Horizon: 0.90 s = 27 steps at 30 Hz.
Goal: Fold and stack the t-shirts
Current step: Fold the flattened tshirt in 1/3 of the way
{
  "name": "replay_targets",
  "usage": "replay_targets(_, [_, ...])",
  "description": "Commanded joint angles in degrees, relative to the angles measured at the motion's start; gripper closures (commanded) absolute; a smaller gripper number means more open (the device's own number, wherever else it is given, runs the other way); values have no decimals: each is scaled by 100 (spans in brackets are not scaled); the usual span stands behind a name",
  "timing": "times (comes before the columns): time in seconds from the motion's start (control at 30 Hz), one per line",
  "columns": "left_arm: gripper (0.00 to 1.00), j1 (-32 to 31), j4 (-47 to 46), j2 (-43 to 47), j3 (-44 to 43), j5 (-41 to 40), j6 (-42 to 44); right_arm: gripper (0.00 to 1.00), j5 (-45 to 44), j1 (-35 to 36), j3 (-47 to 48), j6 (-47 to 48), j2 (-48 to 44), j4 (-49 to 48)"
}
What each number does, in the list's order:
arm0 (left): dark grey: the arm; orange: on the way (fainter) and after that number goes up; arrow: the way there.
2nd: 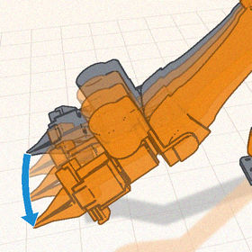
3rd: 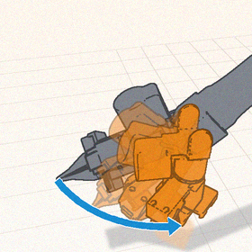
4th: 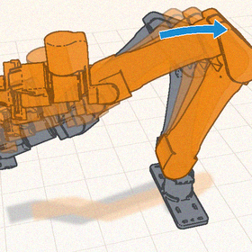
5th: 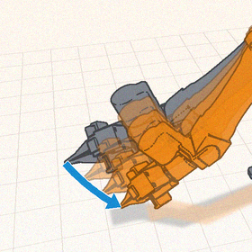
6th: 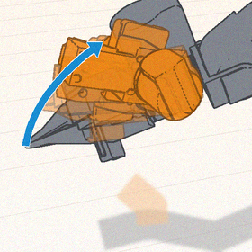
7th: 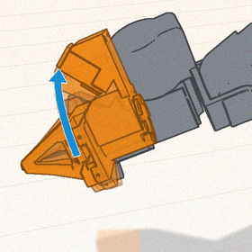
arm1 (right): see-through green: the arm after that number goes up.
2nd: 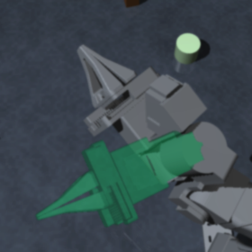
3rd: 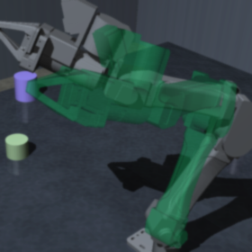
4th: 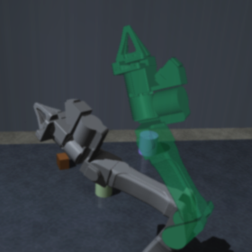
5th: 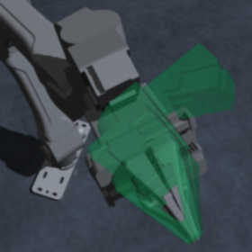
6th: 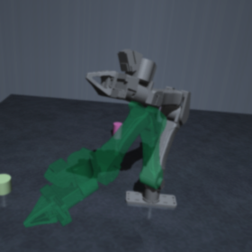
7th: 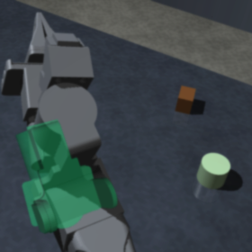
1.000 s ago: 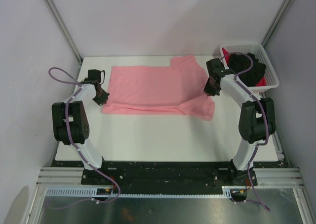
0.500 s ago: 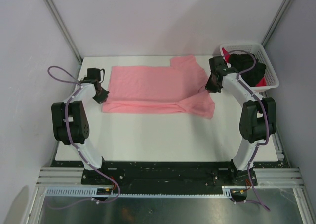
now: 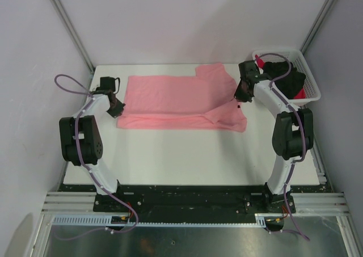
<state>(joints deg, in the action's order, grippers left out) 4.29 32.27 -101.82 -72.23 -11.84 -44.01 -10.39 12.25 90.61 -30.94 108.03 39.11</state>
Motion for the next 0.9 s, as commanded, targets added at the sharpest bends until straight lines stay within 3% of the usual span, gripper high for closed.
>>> replay_targets(0.0, [100,-8,-81,-29,-245,-110,32,100,6,-12,279,146,108,-101])
replay_targets(0.13, [99,0,-99,-59,-271,-105,75,100,23,-17,347,182,194,-157])
replay_targets(0.2, [94,10,-132,-66,-300,-90,136,100,45,-13,364,208,232,-204])
replay_targets(0.33, [59,86,-263,-16,-339,80,326,99,7,-14,374,269,324,-299])
replay_targets(0.4, [44,104,-313,67,-315,158,423,91,-49,-17,404,289,379,-268])
replay_targets(0.47, [38,108,-380,205,-214,257,488,77,-103,-20,425,303,377,-247])
replay_targets(0.57, [37,83,-481,471,102,449,508,59,-156,0,434,326,257,-212])
replay_targets(0.63, [40,2,-545,622,369,563,488,53,-211,66,419,339,140,-159])
replay_targets(0.87, [46,-294,-720,884,984,1048,257,56,67,520,-517,17,-390,-412])
